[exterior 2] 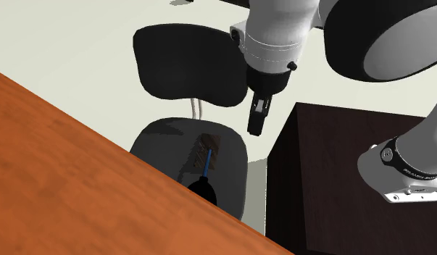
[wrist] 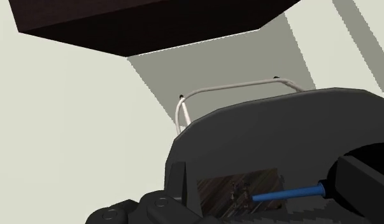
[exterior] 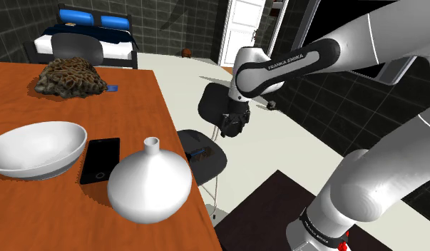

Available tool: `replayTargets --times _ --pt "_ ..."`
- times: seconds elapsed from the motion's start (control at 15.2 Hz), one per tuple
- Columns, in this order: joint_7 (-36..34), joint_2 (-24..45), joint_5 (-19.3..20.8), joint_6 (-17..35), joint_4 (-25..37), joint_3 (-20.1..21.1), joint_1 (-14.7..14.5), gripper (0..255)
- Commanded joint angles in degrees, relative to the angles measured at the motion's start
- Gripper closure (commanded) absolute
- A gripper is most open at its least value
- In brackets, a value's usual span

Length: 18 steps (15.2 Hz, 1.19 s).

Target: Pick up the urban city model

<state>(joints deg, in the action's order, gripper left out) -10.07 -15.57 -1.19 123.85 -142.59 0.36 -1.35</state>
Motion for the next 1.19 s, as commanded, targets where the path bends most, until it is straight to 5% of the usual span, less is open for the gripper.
replayTargets --times 0.0,0.79,1.12 --pt "0.24 4.92 0.19 4.12 1.25 -0.18 0.2 0" --pt "-1.66 32.34 1.34 19.9 14.93 0.07 -0.27 0" --pt "-1.73 35.68 1.41 22.78 15.45 0.02 -0.32 0"
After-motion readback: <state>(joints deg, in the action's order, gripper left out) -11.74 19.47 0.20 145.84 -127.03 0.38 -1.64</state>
